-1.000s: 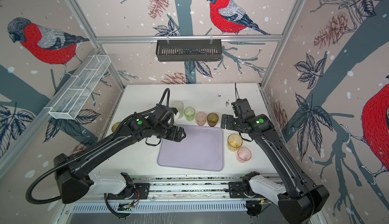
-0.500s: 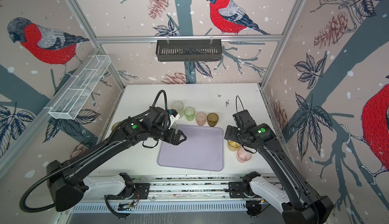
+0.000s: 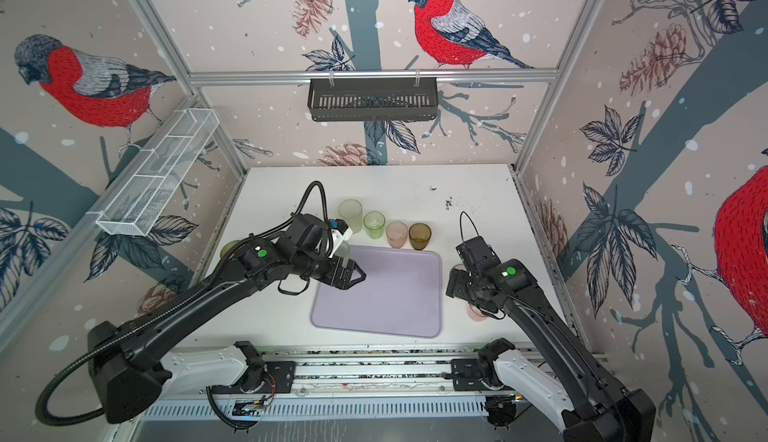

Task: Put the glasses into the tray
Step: 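Move the right gripper over the light pink cup beside the yellow cup, then lower the right gripper around the light pink cup's rim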

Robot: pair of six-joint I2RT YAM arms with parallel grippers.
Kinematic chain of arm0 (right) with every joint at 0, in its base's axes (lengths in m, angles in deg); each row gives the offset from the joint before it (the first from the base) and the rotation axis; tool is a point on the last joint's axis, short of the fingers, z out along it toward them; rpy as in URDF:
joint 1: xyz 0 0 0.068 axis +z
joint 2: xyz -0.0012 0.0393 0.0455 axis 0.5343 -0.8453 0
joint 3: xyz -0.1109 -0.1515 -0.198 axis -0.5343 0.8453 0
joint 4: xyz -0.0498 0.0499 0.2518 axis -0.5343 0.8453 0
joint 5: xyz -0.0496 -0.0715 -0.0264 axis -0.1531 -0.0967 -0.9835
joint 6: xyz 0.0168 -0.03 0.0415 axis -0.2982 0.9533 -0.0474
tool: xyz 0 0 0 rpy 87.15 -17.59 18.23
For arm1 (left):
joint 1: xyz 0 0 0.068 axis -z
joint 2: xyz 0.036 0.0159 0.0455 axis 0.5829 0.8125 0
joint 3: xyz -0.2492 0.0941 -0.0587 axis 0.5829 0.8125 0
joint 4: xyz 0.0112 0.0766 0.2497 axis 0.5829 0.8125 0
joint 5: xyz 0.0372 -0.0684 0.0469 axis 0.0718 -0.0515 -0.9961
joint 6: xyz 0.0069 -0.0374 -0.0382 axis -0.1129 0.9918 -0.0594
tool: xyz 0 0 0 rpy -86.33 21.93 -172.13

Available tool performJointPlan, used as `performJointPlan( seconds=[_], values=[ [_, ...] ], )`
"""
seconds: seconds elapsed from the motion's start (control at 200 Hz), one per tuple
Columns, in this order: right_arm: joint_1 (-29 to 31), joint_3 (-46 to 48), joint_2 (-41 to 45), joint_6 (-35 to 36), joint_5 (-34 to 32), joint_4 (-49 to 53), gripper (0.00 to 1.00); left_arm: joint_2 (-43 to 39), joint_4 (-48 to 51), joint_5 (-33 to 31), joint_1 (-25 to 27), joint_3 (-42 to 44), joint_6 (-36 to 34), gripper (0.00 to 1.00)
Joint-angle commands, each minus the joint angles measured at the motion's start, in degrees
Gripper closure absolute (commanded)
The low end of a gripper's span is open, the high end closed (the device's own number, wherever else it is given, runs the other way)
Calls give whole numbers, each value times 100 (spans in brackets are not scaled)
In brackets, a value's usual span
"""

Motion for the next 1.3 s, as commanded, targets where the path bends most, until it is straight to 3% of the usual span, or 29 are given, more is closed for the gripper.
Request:
performJointPlan(
  seconds=[0.0, 0.59, 1.296],
  values=[
    [8, 174, 67, 21, 26, -26, 20, -74, -144, 117, -19, 6, 88, 3],
    [22, 548, 51, -97, 50, -304, 39, -234, -279, 275, -17, 89, 256, 2],
    [50, 574, -92, -216, -65, -295, 43, -547, -439, 310, -19, 311, 300, 2]
  ],
)
